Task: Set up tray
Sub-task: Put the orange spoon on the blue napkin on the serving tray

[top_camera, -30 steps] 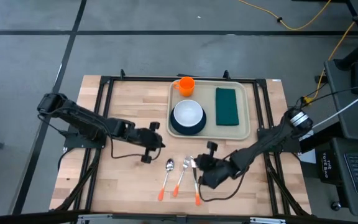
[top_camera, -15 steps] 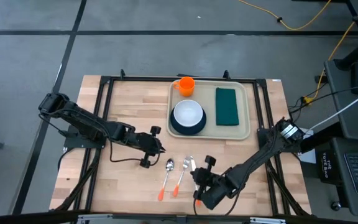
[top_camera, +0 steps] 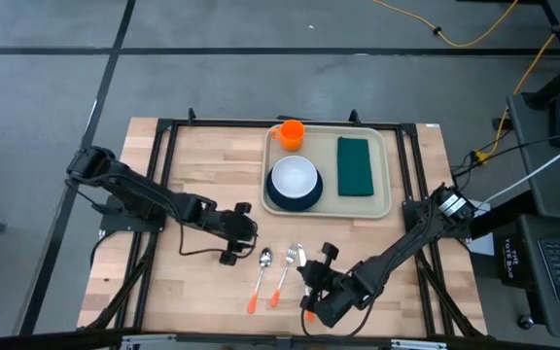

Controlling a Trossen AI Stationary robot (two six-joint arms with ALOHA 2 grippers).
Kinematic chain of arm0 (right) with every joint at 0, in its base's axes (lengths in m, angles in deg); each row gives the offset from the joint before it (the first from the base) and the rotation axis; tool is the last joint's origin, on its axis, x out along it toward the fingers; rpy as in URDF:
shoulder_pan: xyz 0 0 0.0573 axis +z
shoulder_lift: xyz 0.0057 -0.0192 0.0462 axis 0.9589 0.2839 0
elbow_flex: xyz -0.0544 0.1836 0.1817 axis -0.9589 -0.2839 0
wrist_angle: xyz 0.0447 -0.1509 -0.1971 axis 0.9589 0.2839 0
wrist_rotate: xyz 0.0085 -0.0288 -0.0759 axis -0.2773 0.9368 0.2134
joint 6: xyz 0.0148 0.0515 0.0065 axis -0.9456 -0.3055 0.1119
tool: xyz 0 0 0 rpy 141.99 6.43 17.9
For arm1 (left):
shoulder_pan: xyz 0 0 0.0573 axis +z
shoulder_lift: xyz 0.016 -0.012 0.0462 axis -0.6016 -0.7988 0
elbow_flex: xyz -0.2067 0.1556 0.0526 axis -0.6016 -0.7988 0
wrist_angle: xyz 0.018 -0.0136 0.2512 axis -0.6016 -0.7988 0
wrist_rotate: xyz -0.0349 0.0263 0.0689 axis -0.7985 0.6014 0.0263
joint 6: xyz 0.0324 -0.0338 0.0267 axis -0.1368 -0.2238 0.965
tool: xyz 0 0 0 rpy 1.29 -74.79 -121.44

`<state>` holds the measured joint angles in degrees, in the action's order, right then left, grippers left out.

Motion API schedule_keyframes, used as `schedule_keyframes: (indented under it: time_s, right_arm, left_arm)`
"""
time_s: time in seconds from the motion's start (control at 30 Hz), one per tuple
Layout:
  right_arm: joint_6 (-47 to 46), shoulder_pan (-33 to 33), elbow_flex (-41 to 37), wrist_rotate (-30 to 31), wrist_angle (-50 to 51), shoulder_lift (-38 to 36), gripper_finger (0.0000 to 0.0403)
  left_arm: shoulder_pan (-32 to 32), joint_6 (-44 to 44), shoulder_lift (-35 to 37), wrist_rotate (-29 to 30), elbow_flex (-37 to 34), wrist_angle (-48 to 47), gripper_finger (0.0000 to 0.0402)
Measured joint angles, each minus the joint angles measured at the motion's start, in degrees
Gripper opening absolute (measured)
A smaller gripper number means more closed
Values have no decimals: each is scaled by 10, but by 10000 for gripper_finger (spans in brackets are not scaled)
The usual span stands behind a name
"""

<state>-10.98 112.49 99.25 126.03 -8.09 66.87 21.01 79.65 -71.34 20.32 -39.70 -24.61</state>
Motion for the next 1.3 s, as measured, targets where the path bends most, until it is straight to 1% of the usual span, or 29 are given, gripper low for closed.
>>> schedule_keyframes:
  time_s: [0.1,0.17,0.27,0.37,0.53,0.63,1.1,1.3]
  right_arm:
    - [0,0,0,1,0,0,4]
    - [1,0,0,3,1,0,4]
    - [1,0,0,4,3,0,4]
    - [1,0,0,4,3,0,4]
    - [2,0,0,4,6,0,4]
    - [2,0,0,4,7,0,4]
    - [2,0,0,4,7,0,4]
    - [2,0,0,4,7,0,4]
  left_arm:
    - [1,0,-41,2,-3,9,163]
    - [2,5,-68,-3,-3,44,166]
    - [4,23,-103,-28,-2,90,166]
    - [10,30,-121,-60,-1,108,167]
    - [26,11,-129,-106,-1,108,167]
    - [31,10,-129,-126,-1,125,167]
    - [49,-19,-132,-135,-1,134,167]
    - [48,-36,-167,-138,-1,135,167]
